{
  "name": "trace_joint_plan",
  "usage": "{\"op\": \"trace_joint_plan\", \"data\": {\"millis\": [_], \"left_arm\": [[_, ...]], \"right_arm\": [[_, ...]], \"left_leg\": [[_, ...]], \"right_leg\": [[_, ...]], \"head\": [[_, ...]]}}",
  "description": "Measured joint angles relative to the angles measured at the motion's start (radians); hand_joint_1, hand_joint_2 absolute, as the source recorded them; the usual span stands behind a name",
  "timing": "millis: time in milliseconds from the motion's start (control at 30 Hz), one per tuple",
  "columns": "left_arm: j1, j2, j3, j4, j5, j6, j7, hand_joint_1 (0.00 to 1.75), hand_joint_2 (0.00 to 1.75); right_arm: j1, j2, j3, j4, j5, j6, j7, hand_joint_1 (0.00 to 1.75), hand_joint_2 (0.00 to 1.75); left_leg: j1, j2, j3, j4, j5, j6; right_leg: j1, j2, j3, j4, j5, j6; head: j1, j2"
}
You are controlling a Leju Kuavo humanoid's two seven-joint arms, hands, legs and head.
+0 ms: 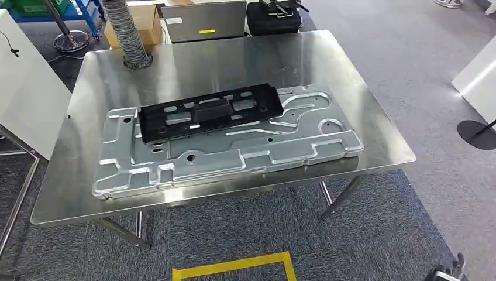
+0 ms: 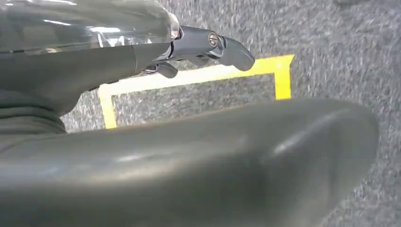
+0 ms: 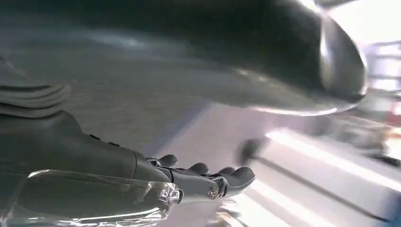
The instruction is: Take the parts from the cabinet and place them on the table.
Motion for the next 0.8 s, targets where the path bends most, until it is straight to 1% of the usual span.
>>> {"op": "trace_joint_plan", "data": {"millis": [33, 67, 100, 133, 167, 200, 233, 267, 300, 333, 367, 400, 433, 467, 500, 533, 567, 600, 633, 667, 700, 733, 767, 800], "left_arm": [[0.0, 0.0, 0.0, 0.0, -0.002, 0.0, 0.0, 0.0, 0.0], [0.0, -0.001, 0.0, 0.0, -0.003, 0.001, 0.001, 0.0, 0.0], [-0.001, -0.001, 0.0, 0.0, -0.004, 0.001, 0.002, 0.0, 0.0], [-0.003, -0.003, 0.0, 0.0, -0.006, 0.001, 0.003, 0.0, 0.0], [-0.003, -0.003, 0.0, 0.0, -0.009, 0.001, 0.006, 0.0, 0.0], [0.0, -0.003, 0.0, 0.0, -0.015, 0.001, 0.007, 0.0, 0.0], [-0.001, -0.003, 0.0, 0.0, -0.017, 0.001, 0.007, 0.0, 0.0], [-0.001, -0.003, 0.0, 0.0, -0.022, 0.001, 0.008, 0.0, 0.0], [0.0, -0.003, -0.001, 0.0, -0.025, 0.0, 0.009, 0.0, 0.0], [0.0, -0.003, -0.001, 0.0, -0.028, -0.001, 0.009, 0.0, 0.0], [0.0, -0.004, -0.001, 0.0, -0.035, -0.003, 0.009, 0.0, 0.0], [0.0, -0.004, -0.002, 0.0, -0.039, -0.004, 0.009, 0.0, 0.0], [-0.002, -0.004, -0.003, 0.0, -0.043, -0.004, 0.01, 0.0, 0.0], [-0.003, -0.004, -0.004, 0.0, -0.045, -0.004, 0.01, 0.0, 0.0], [-0.005, -0.003, -0.005, 0.0, -0.048, -0.004, 0.011, 0.0, 0.0], [-0.011, -0.002, -0.005, 0.0, -0.052, -0.004, 0.012, 0.0, 0.0], [-0.02, -0.002, -0.006, 0.0, -0.056, -0.004, 0.012, 0.0, 0.0], [-0.027, -0.002, -0.008, 0.0, -0.059, -0.005, 0.013, 0.0, 0.0], [-0.029, -0.002, -0.009, 0.0, -0.059, -0.006, 0.012, 0.0, 0.0], [-0.028, -0.002, -0.01, 0.0, -0.06, -0.006, 0.014, 0.0, 0.0], [-0.023, -0.003, -0.011, 0.0, -0.065, -0.006, 0.014, 0.0, 0.0], [-0.024, -0.003, -0.013, 0.0, -0.067, -0.006, 0.015, 0.0, 0.0], [-0.023, -0.002, -0.014, 0.0, -0.068, -0.006, 0.015, 0.0, 0.0], [-0.026, -0.002, -0.016, 0.0, -0.069, -0.006, 0.014, 0.0, 0.0]], "right_arm": [[-0.011, -0.002, -0.007, 0.036, 0.003, -0.004, 0.0, 0.0, 0.0], [-0.024, -0.006, -0.014, 0.079, 0.005, -0.011, -0.001, 0.0, 0.0], [-0.027, -0.006, -0.019, 0.118, 0.008, -0.02, -0.002, 0.0, 0.0], [-0.038, -0.012, -0.026, 0.169, 0.027, -0.044, -0.002, 0.0, 0.0], [-0.056, -0.021, -0.033, 0.247, 0.051, -0.074, -0.002, 0.0, 0.0], [-0.069, -0.029, -0.041, 0.325, 0.072, -0.099, 0.0, 0.0, 0.0], [-0.08, -0.031, -0.042, 0.394, 0.091, -0.12, -0.001, 0.0, 0.0], [-0.086, -0.041, -0.043, 0.468, 0.108, -0.136, 0.002, 0.0, 0.0], [-0.091, -0.045, -0.045, 0.532, 0.12, -0.147, 0.01, 0.0, 0.0], [-0.098, -0.047, -0.047, 0.593, 0.13, -0.153, 0.029, 0.0, 0.0], [-0.104, -0.05, -0.048, 0.655, 0.139, -0.155, 0.056, 0.0, 0.0], [-0.109, -0.051, -0.049, 0.698, 0.144, -0.144, 0.098, 0.0, 0.0], [-0.113, -0.051, -0.049, 0.734, 0.148, -0.127, 0.142, 0.0, 0.0], [-0.118, -0.051, -0.049, 0.772, 0.153, -0.113, 0.176, 0.0, 0.0], [-0.122, -0.05, -0.049, 0.8, 0.163, -0.105, 0.203, 0.0, 0.0], [-0.126, -0.05, -0.048, 0.823, 0.183, -0.094, 0.248, 0.0, 0.0], [-0.125, -0.05, -0.042, 0.844, 0.208, -0.078, 0.304, 0.0, 0.0], [-0.125, -0.05, -0.032, 0.865, 0.235, -0.064, 0.348, 0.0, 0.0], [-0.127, -0.053, -0.024, 0.881, 0.251, -0.05, 0.39, 0.0, 0.0], [-0.129, -0.053, -0.017, 0.892, 0.26, -0.039, 0.413, 0.0, 0.0], [-0.13, -0.055, -0.012, 0.902, 0.264, -0.028, 0.434, 0.0, 0.0], [-0.134, -0.055, -0.008, 0.912, 0.268, -0.012, 0.459, 0.0, 0.0], [-0.135, -0.055, -0.003, 0.919, 0.274, 0.002, 0.48, 0.0, 0.0], [-0.135, -0.055, 0.0, 0.923, 0.278, 0.01, 0.492, 0.0, 0.0]], "left_leg": [[-0.001, 0.0, -0.005, 0.005, 0.005, -0.006], [-0.003, 0.001, -0.008, 0.007, 0.01, -0.013], [-0.003, 0.002, -0.004, 0.003, 0.017, -0.02], [0.001, 0.001, -0.007, 0.002, 0.026, -0.027], [0.003, 0.001, -0.007, -0.002, 0.033, -0.035], [0.003, 0.001, -0.014, 0.002, 0.034, -0.041], [0.006, -0.002, -0.027, 0.023, -0.007, -0.043], [0.007, -0.003, -0.046, 0.079, -0.078, -0.044], [0.007, -0.003, -0.063, 0.15, -0.14, -0.046], [0.007, -0.003, -0.078, 0.226, -0.19, -0.048], [0.007, -0.003, -0.085, 0.287, -0.207, -0.049], [0.007, -0.003, -0.075, 0.31, -0.191, -0.047], [0.006, -0.003, -0.046, 0.293, -0.152, -0.045], [0.005, -0.003, 0.005, 0.236, -0.106, -0.041], [0.004, 0.003, 0.066, 0.158, -0.084, -0.037], [0.002, 0.027, 0.134, 0.069, -0.096, -0.034], [-0.005, 0.052, 0.187, -0.029, -0.126, -0.033], [-0.007, 0.045, 0.184, -0.033, -0.134, -0.023], [-0.009, 0.034, 0.178, -0.034, -0.129, -0.017], [-0.012, 0.028, 0.174, -0.03, -0.122, -0.009], [-0.009, 0.025, 0.166, -0.035, -0.106, -0.001], [-0.005, 0.024, 0.153, -0.036, -0.092, 0.005], [-0.005, 0.018, 0.137, -0.035, -0.078, 0.014], [-0.005, 0.012, 0.121, -0.035, -0.066, 0.016]], "right_leg": [[0.0, 0.0, 0.059, -0.092, -0.032, -0.003], [0.009, 0.004, 0.078, -0.123, -0.037, -0.012], [0.012, 0.006, 0.068, -0.119, -0.028, -0.023], [0.016, 0.005, 0.067, -0.121, -0.028, -0.03], [0.019, 0.005, 0.064, -0.124, -0.02, -0.039], [0.009, 0.002, 0.056, -0.136, -0.004, -0.051], [0.013, -0.003, 0.044, -0.136, 0.008, -0.057], [0.014, -0.005, 0.028, -0.136, 0.018, -0.067], [0.017, -0.005, 0.014, -0.136, 0.029, -0.068], [0.02, -0.006, -0.002, -0.135, 0.041, -0.07], [0.023, -0.007, -0.02, -0.133, 0.053, -0.071], [0.025, -0.007, -0.036, -0.131, 0.064, -0.071], [0.027, -0.007, -0.053, -0.127, 0.075, -0.07], [0.029, -0.006, -0.07, -0.122, 0.084, -0.069], [0.029, -0.015, -0.084, -0.116, 0.091, -0.068], [0.03, -0.016, -0.092, -0.108, 0.099, -0.066], [0.035, -0.018, -0.099, -0.098, 0.103, -0.06], [0.034, -0.027, -0.096, -0.098, 0.11, -0.053], [0.031, -0.037, -0.097, -0.099, 0.118, -0.048], [0.027, -0.043, -0.096, -0.101, 0.127, -0.041], [0.03, -0.046, -0.099, -0.103, 0.134, -0.034], [0.024, -0.028, -0.108, -0.086, 0.095, -0.025], [0.022, -0.014, -0.122, -0.039, 0.025, -0.019], [0.02, -0.01, -0.139, 0.03, -0.04, -0.015]], "head": [[0.0, 0.0], [-0.003, 0.0], [-0.007, 0.0], [-0.008, 0.0], [-0.007, 0.0], [-0.006, 0.0], [-0.01, 0.0], [-0.011, 0.0], [-0.014, 0.0], [-0.014, 0.0], [-0.015, 0.0], [-0.015, 0.0], [-0.015, 0.0], [-0.015, 0.0], [-0.016, 0.0], [-0.017, 0.0], [-0.02, 0.0], [-0.018, 0.0], [-0.019, 0.0], [-0.023, 0.0], [-0.021, 0.0], [-0.027, 0.0], [-0.02, 0.0], [-0.02, 0.0]]}}
